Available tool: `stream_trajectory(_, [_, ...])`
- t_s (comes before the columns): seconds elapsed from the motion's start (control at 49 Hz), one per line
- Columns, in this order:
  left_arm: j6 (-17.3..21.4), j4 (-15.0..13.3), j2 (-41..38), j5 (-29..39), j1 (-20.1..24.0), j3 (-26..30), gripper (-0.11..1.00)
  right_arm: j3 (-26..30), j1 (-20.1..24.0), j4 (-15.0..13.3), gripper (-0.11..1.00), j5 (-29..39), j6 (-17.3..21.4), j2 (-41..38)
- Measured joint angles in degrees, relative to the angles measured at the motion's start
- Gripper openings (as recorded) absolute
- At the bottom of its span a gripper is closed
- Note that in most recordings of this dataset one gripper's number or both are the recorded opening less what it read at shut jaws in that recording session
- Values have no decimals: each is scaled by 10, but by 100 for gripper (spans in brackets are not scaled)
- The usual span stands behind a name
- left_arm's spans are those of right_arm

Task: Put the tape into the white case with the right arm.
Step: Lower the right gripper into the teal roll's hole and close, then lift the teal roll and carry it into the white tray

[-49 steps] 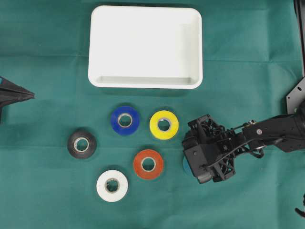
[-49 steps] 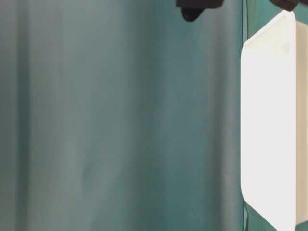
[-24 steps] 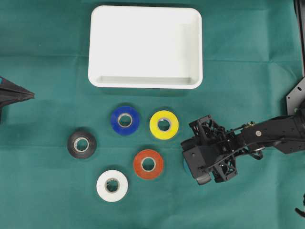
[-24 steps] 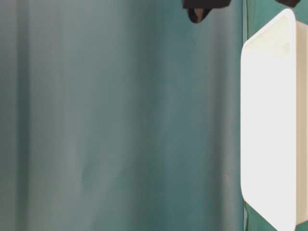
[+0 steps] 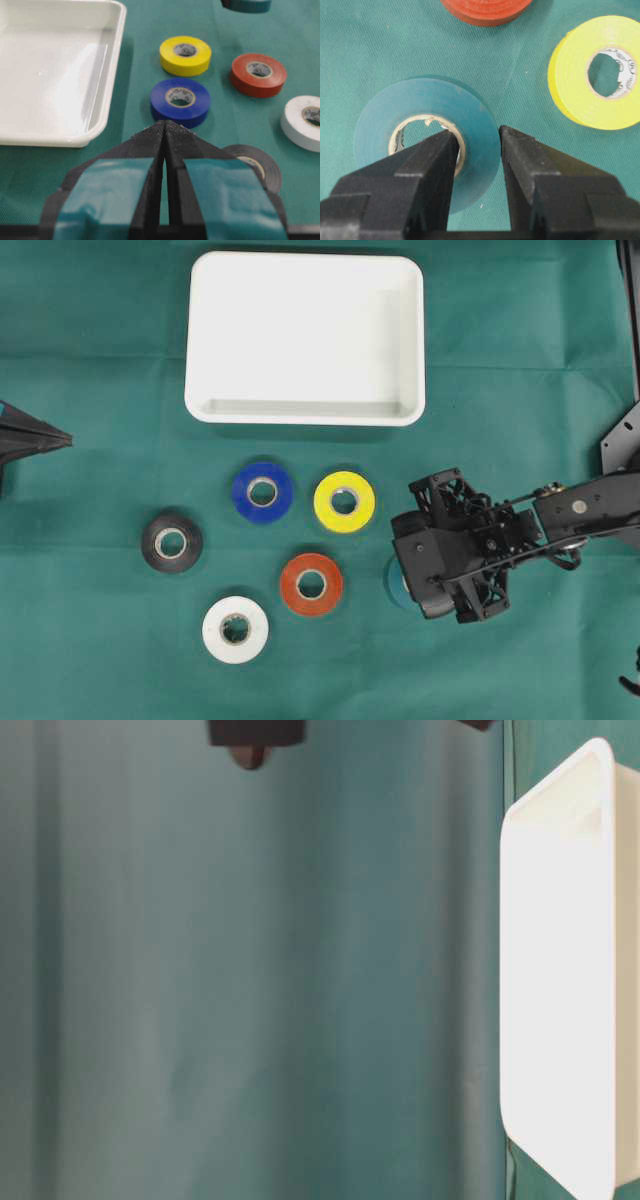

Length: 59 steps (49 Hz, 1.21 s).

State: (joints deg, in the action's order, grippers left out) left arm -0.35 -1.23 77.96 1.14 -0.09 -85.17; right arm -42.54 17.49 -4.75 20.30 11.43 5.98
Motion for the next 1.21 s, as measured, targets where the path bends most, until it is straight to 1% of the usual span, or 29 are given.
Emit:
stream_trajectory(0.143, [1, 0, 0, -1, 0, 0, 0, 0, 0, 0, 1, 1, -1, 6])
stream_trajectory(0.245, [0, 0, 0, 0, 0, 0, 0, 3, -17, -1, 1, 3, -1, 6])
stream_trajectory(0.388, [0, 0, -1, 0, 0, 0, 0, 9, -65, -1, 1, 4, 0, 6])
stream_trajectory(0.654, [0, 0, 0, 0, 0, 0, 0, 18, -171, -8, 0, 2, -1, 6])
stream_trajectory(0.797, [1, 0, 0, -1, 0, 0, 0, 19, -227, -17, 1, 1, -1, 6])
stream_trajectory(1.021, [1, 1, -1, 0, 0, 0, 0, 18, -306, -39, 1, -16, 0, 6])
stream_trajectory(1.205, [0, 0, 0, 0, 0, 1, 0, 21, -352, -42, 1, -37, -1, -7])
